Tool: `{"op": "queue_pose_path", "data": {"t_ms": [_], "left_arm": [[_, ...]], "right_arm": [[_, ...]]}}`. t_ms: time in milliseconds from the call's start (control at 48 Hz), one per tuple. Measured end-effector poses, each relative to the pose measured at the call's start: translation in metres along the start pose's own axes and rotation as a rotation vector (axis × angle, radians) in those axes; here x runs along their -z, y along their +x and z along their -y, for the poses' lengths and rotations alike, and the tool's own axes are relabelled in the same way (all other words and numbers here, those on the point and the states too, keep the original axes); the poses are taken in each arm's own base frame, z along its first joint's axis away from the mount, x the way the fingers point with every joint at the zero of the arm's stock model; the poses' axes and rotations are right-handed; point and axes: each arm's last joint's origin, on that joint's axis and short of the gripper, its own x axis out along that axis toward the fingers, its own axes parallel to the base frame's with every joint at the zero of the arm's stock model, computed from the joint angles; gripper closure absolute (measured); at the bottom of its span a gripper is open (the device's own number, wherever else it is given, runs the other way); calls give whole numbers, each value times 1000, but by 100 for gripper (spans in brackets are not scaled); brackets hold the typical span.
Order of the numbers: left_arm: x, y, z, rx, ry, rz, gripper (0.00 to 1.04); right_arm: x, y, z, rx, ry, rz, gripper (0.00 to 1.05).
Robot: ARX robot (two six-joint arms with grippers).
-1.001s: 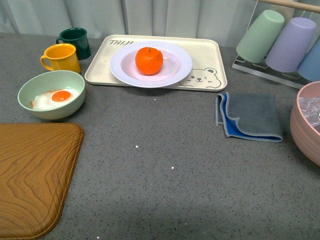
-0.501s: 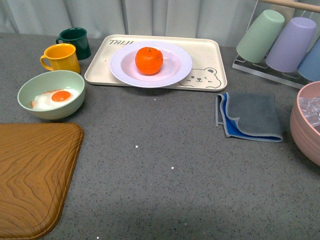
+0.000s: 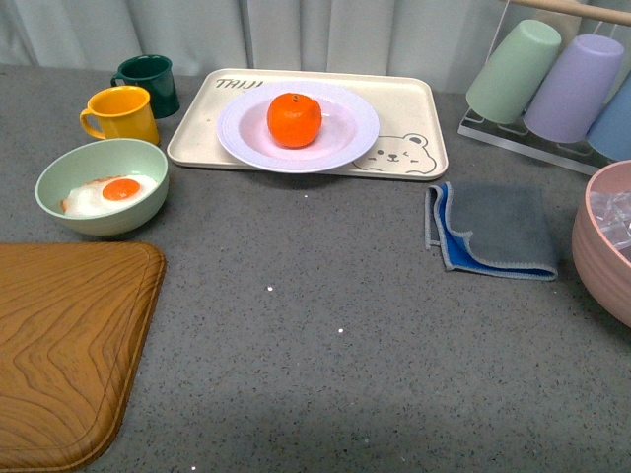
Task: Place orange and plate with both arms
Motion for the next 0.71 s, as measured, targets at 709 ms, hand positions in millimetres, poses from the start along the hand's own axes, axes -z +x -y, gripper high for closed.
{"op": "queue_pose_path", "data": {"t_ms": [709], "left_arm": [[0, 0, 0, 0, 0, 0, 7]], "right_arm": [[0, 0, 0, 0, 0, 0, 9]]}}
